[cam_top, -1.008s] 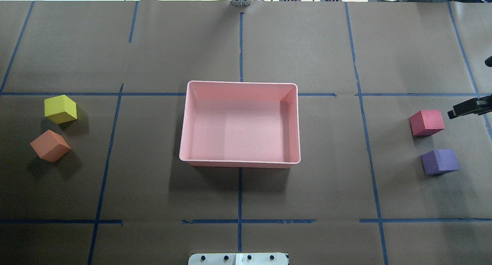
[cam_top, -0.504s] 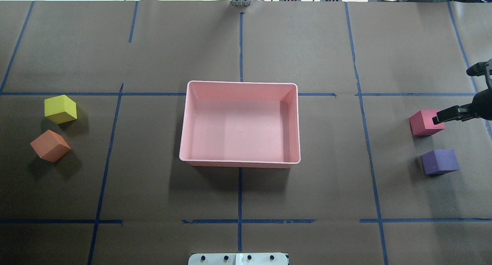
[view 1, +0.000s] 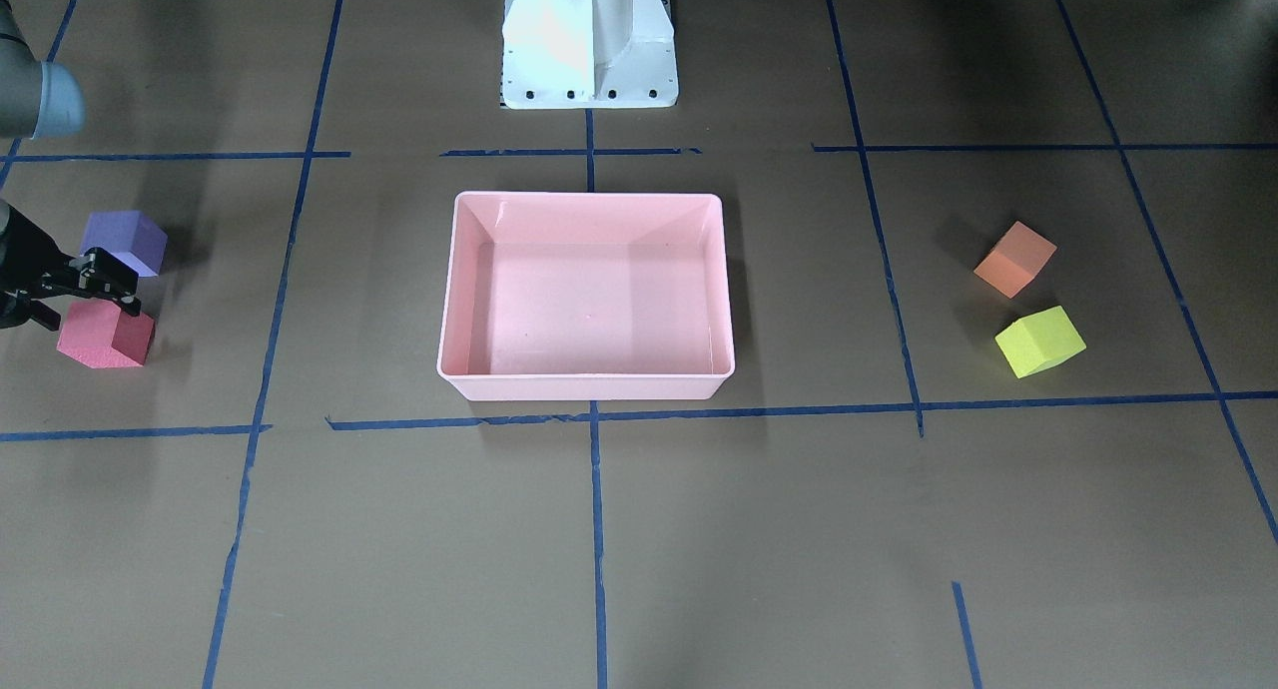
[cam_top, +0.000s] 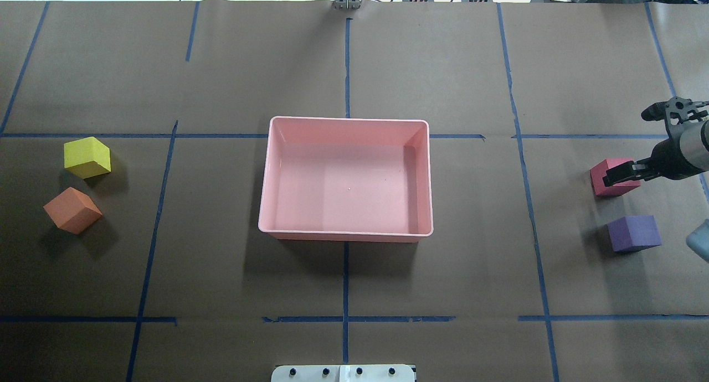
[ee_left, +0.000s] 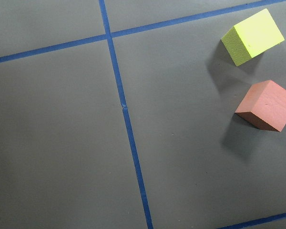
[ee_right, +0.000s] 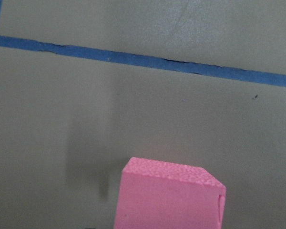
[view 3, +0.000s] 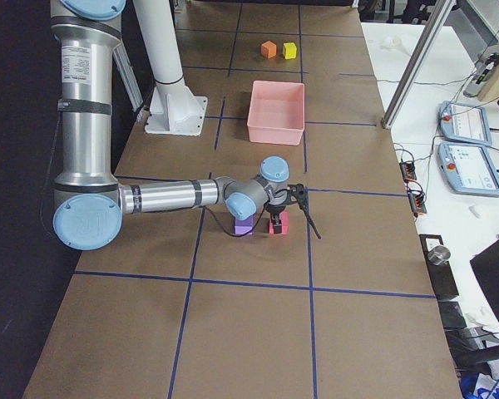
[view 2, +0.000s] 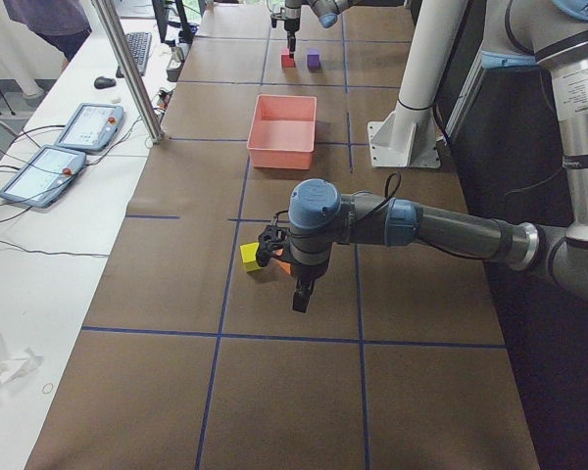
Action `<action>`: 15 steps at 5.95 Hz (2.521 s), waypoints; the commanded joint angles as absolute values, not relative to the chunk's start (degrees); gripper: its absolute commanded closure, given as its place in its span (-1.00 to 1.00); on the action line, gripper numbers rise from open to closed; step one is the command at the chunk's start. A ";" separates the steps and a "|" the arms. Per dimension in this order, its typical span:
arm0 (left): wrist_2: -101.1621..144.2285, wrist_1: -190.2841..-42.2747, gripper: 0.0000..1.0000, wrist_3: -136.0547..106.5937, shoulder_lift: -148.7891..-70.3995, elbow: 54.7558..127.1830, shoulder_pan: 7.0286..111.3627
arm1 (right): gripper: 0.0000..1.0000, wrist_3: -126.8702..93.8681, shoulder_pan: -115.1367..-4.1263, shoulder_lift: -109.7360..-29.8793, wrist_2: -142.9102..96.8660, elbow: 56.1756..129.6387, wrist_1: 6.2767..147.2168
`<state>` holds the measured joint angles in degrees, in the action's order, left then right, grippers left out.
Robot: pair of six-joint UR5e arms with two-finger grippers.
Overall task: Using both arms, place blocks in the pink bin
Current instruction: 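Reach the right gripper down and grasp the pink cube, then carry the pink cube with the right gripper into the pink bin and release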
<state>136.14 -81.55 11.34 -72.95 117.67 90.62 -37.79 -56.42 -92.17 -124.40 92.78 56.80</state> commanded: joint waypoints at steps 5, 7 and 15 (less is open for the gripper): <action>136.06 -81.47 -1.00 11.34 -72.95 117.69 90.62 | 0.59 -42.76 -54.32 -83.10 -123.40 95.08 61.23; 136.05 -81.56 -1.00 11.34 -73.04 117.60 90.53 | 0.58 -57.92 -48.47 -67.85 -122.27 95.89 71.40; 137.29 -91.01 -1.00 -4.26 -85.51 109.72 78.34 | -1.00 -72.04 -34.15 -44.64 -108.17 97.72 98.93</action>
